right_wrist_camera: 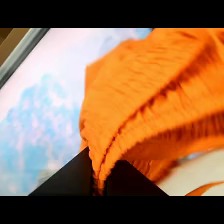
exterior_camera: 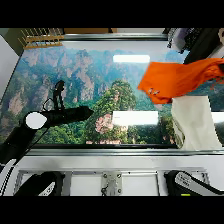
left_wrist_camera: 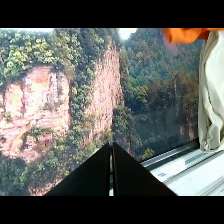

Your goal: Fold the clothes and pants, and hang the long-sleeved shirts on hangers.

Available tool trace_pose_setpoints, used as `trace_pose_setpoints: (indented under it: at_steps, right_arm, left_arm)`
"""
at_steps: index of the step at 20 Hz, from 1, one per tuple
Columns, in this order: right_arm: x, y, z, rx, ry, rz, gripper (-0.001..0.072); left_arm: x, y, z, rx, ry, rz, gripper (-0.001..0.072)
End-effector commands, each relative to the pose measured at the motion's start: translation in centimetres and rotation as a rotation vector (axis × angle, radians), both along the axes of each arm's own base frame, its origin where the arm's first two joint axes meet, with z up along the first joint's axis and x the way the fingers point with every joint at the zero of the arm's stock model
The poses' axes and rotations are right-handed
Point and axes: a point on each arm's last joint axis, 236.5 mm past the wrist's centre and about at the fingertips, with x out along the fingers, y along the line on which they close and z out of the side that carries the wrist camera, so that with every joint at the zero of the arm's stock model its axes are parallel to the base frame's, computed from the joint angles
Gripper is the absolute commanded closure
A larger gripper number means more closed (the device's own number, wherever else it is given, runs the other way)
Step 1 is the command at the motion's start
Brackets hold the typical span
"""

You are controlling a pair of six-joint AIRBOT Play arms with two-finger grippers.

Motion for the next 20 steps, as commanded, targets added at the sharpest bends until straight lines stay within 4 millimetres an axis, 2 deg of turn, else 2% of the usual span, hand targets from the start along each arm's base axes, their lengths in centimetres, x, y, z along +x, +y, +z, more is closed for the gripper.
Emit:
trace_pose_setpoints:
  at_steps: [1, 3, 5, 8, 13, 16, 20]
  right_arm:
    - [-6.9, -4.9, 0.9, -0.13, 0.142, -0.201, 0.0701]
    - [-10.4, -5.2, 0.5, -0.198, 0.227, -0.257, 0.0701]
    - [-12.8, -4.0, -0.6, -0.202, 0.29, -0.25, 0.0701]
    - [-16.8, -1.8, -4.3, -0.173, 0.429, -0.232, 0.0701]
    - [-23.9, -0.1, -11.4, -0.152, 0.664, -0.272, 0.0701]
    - [-26.6, 0.7, -15.1, -0.139, 0.763, -0.275, 0.0701]
    - [-28.3, 1.9, -18.6, -0.097, 0.847, -0.25, 0.07]
  left_arm:
    - [0.0, 0.0, 0.0, 0.001, -0.001, -0.002, 0.0699]
    - [0.0, 0.0, 0.0, 0.001, -0.001, -0.001, 0.07]
    - [0.0, 0.0, 0.0, 0.001, -0.001, -0.002, 0.0699]
    - [0.0, 0.0, 0.0, 0.002, 0.0, -0.003, 0.0699]
    - [-0.1, 0.0, 0.0, 0.002, 0.0, -0.003, 0.07]
    - [-0.4, -0.1, -0.2, 0.006, 0.013, -0.015, 0.0699]
    - [-0.7, -0.1, -0.4, 0.013, 0.022, -0.024, 0.07]
